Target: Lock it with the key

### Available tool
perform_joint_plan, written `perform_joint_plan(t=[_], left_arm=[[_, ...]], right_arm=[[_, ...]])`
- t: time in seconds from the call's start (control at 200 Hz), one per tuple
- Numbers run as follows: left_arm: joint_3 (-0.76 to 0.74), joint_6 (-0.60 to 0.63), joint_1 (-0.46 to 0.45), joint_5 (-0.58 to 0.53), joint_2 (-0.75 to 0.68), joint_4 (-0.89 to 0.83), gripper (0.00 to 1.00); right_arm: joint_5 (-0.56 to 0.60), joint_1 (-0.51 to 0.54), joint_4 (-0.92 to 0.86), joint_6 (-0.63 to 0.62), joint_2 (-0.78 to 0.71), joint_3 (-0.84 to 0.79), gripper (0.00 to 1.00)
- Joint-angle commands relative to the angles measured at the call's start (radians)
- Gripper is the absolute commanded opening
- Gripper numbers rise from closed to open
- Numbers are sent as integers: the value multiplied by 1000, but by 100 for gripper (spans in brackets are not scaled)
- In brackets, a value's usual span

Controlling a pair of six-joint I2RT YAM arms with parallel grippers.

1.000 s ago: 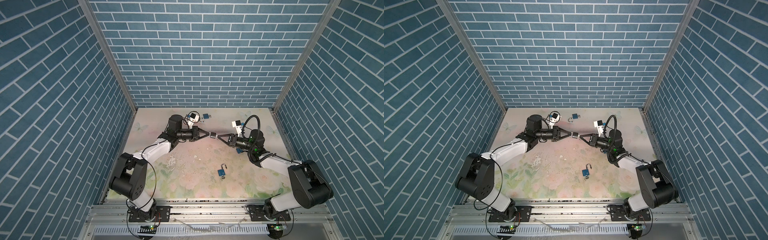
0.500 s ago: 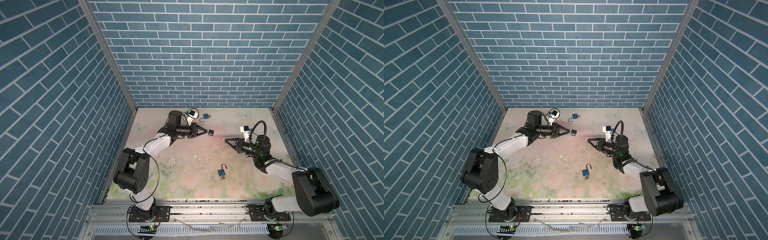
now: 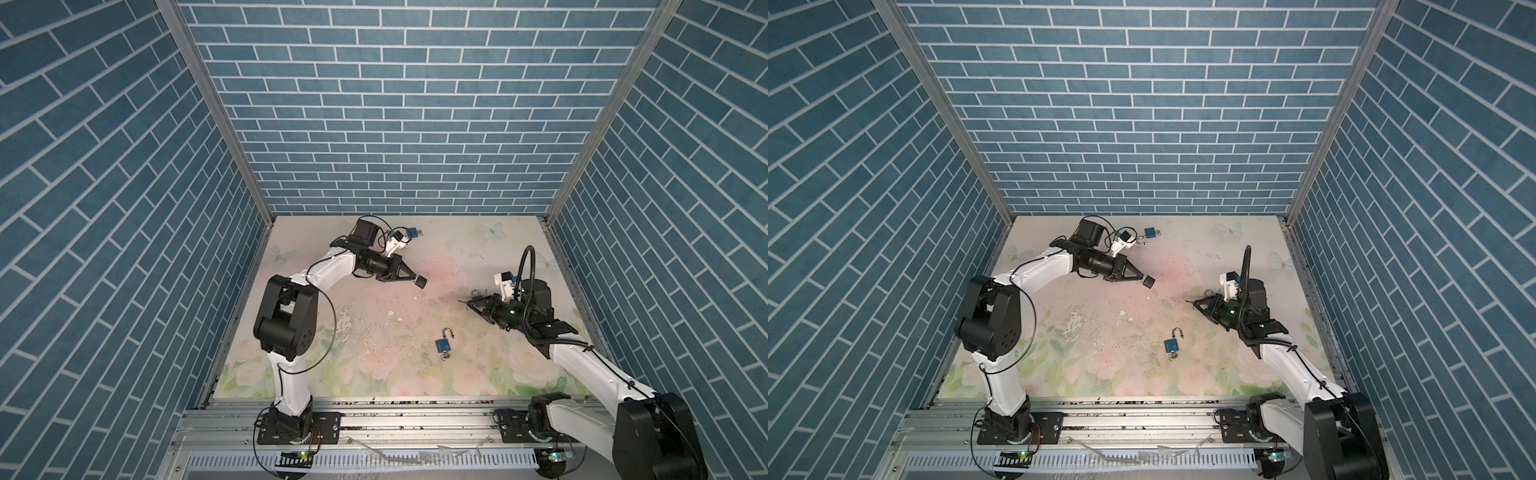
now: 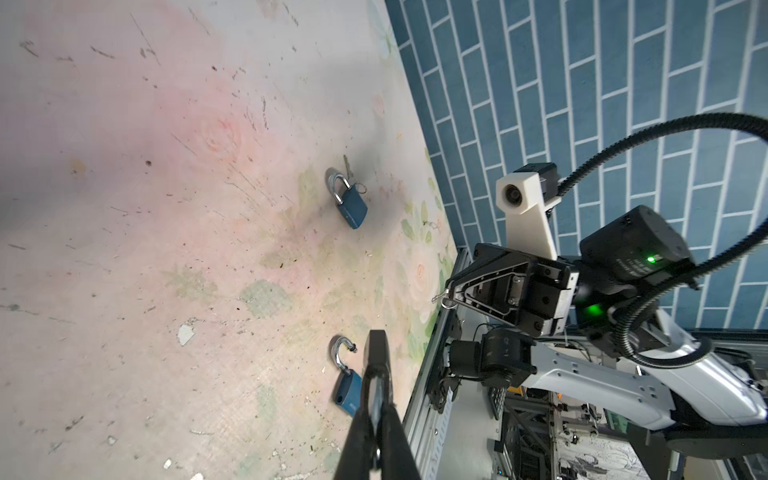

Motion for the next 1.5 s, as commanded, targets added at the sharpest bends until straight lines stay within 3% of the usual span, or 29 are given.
perform_joint_plan(t=[0.0,0.315,0.945,1.495], left_arm=[[110,158,-72,-35,63,-181,0],[322,208,-137,-52,274,-278,0],[534,223,-182,-67,480,-352,0],[633,249,-198,-102,572,-435,0]], right_arm=[[51,-5,-114,-52,-33,-19,0],[160,-16,-280,-94,-59,14,0],[209,-26,-209,-81,51,14,0],[223,-32,-145,-95,131,23,0]])
